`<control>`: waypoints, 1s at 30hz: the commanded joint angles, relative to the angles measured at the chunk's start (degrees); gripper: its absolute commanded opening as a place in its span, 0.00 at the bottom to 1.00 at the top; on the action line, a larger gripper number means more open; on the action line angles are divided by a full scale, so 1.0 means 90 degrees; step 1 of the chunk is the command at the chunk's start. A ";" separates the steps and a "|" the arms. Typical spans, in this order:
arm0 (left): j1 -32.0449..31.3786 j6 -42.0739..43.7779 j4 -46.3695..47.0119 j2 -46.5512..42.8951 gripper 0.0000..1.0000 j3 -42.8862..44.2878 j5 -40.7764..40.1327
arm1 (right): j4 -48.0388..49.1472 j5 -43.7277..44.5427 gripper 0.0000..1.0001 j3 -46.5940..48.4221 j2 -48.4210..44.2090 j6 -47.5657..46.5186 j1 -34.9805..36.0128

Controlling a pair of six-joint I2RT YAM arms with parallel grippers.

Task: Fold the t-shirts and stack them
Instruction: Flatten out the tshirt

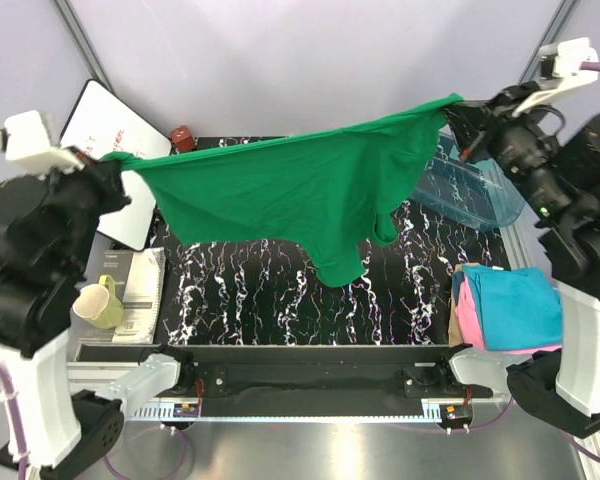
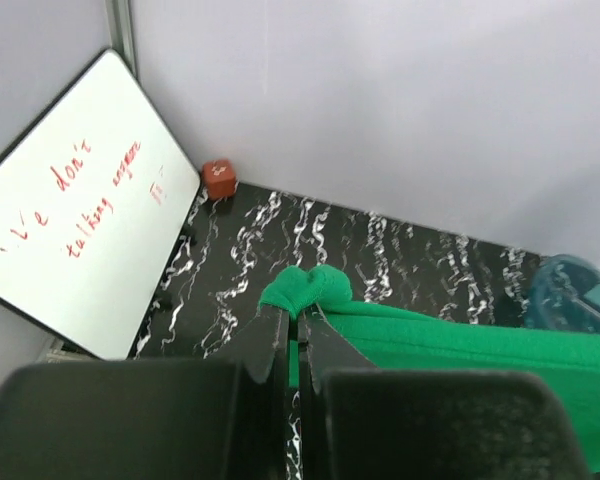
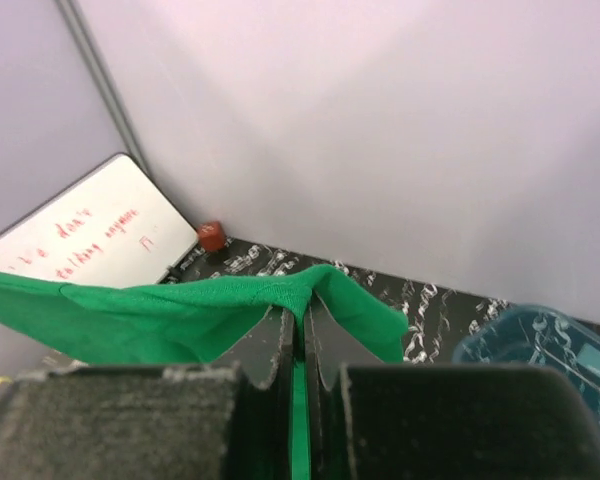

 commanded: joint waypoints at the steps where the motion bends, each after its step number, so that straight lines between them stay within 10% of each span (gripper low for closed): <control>1: -0.0168 0.0399 0.0192 -0.0386 0.00 -0.0114 -0.0074 | -0.0307 -0.0266 0.00 0.0934 -0.0085 0.0213 0.0001; 17: -0.0354 0.0653 0.0261 0.0001 0.00 0.0033 -0.0523 | -0.0953 -0.0113 0.00 0.1866 0.0432 0.0146 0.0001; 30: 0.0602 0.0449 0.1256 0.3692 0.00 -0.1502 0.0491 | 0.1332 0.0456 0.00 -0.1367 0.3496 -0.0597 -0.0116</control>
